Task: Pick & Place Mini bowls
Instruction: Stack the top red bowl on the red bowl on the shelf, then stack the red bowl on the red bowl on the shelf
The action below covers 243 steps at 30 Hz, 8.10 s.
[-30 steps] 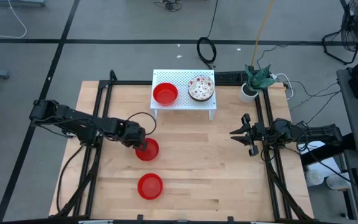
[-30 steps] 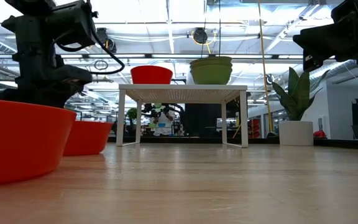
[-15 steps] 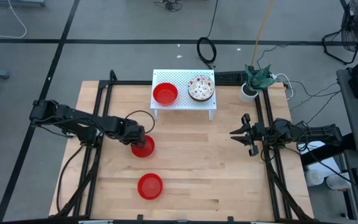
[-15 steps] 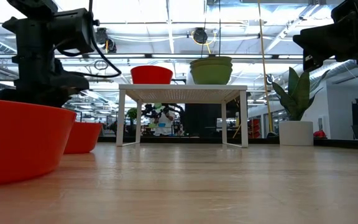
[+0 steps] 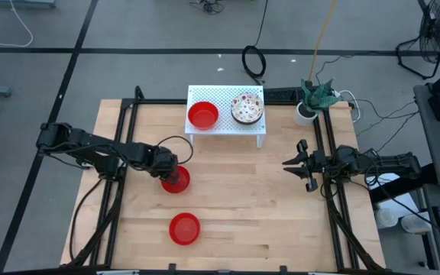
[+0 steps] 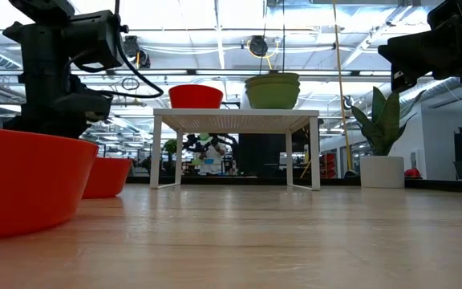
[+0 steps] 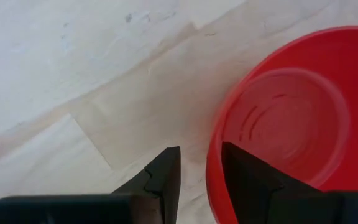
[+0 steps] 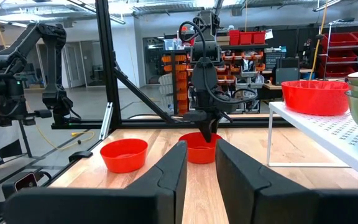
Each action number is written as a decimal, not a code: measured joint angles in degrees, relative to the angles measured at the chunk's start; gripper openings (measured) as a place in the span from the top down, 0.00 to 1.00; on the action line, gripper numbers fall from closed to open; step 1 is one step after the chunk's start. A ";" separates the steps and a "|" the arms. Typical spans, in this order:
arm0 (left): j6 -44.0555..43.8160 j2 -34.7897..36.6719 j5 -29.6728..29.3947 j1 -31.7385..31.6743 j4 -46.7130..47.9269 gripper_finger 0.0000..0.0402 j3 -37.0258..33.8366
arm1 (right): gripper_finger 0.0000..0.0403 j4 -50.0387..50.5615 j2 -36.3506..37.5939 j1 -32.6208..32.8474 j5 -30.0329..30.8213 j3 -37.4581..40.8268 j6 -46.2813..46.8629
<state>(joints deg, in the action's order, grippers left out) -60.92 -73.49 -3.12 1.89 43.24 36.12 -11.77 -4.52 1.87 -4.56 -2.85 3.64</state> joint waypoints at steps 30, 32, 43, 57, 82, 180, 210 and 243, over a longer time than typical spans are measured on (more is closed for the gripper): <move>-2.21 0.01 0.11 0.00 -0.01 0.95 0.00 | 0.82 0.00 0.00 0.00 0.00 0.00 0.01; -3.59 0.11 0.32 0.02 -0.14 0.98 0.09 | 0.82 0.00 -0.01 0.01 0.00 0.02 0.02; -7.07 0.44 1.14 0.00 -0.08 0.97 0.07 | 0.82 0.00 -0.02 0.00 0.00 0.02 0.02; -3.74 0.87 1.31 0.00 8.42 0.98 10.03 | 0.82 0.00 -0.02 0.02 0.00 0.02 0.00; 9.58 0.33 -7.89 -17.78 31.53 0.99 56.38 | 0.82 -0.01 0.00 0.02 0.01 0.00 0.02; 34.73 -8.70 16.64 -39.36 16.50 0.66 56.41 | 0.82 0.00 0.00 0.02 0.00 0.00 0.02; 24.58 -6.89 2.10 10.96 16.29 0.66 56.19 | 0.82 -0.08 0.00 0.02 0.02 0.00 0.00; 24.75 -38.97 0.13 27.23 30.34 0.66 56.02 | 0.82 0.00 -0.02 0.02 0.00 0.02 0.01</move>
<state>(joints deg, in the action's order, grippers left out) -36.17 -112.46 -2.99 29.12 73.58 92.14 -11.77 -4.54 1.89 -4.56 -2.83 3.64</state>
